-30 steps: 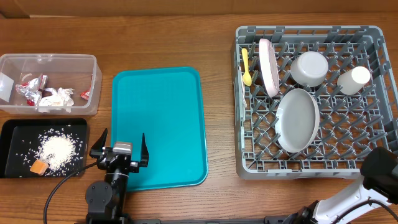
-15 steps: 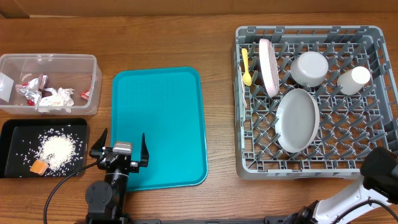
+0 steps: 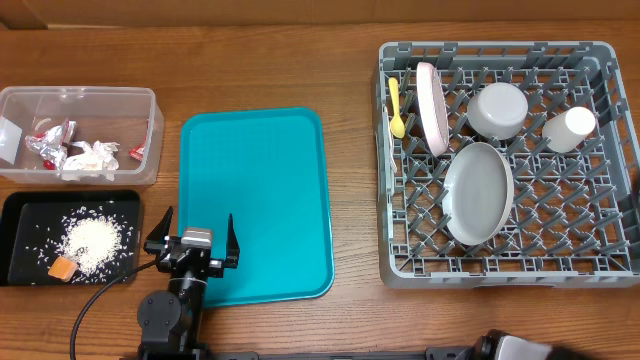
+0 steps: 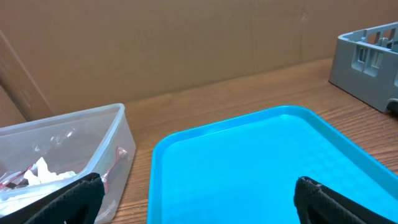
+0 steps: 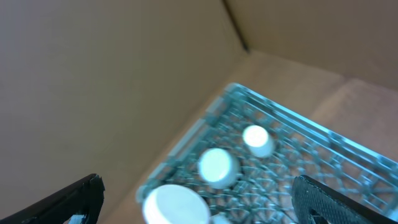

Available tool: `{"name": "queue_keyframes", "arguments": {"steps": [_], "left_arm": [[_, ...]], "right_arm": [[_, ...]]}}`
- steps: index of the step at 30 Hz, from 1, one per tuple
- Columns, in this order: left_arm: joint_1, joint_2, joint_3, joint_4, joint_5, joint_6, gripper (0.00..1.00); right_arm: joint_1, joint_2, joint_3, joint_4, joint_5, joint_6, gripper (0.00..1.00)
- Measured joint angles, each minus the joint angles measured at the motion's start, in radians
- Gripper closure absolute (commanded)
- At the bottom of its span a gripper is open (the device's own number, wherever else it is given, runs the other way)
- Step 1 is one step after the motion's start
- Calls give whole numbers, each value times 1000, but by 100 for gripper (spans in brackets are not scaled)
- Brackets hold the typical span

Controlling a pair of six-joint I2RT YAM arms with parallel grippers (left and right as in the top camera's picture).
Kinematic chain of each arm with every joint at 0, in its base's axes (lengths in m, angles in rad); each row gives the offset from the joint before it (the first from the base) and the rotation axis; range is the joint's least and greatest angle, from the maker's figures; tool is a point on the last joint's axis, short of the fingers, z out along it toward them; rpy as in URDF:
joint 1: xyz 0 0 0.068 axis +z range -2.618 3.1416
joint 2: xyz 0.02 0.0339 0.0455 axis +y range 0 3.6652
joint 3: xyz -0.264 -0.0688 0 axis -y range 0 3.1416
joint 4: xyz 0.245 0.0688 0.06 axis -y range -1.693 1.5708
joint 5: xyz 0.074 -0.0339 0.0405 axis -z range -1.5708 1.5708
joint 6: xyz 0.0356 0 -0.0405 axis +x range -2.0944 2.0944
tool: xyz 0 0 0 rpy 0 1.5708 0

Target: Sort waste into correct bins and load items into the dishwasher rack

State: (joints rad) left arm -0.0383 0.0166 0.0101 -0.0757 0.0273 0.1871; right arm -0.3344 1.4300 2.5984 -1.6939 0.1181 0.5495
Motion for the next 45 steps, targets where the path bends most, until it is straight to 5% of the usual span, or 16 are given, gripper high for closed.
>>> {"name": "queue_keyframes", "arguments": {"steps": [7, 27, 34, 45], "left_arm": [[0, 0, 0, 0, 0, 0, 0], [0, 0, 0, 0, 0, 0, 0], [0, 0, 0, 0, 0, 0, 0], [0, -2, -1, 0, 0, 0, 0]], "right_arm": [[36, -192, -23, 0, 2, 0, 0], [149, -508, -534, 97, -31, 3, 0], [205, -723, -992, 370, -48, 21, 0], [303, -1184, -1945, 1142, -180, 26, 0]]}}
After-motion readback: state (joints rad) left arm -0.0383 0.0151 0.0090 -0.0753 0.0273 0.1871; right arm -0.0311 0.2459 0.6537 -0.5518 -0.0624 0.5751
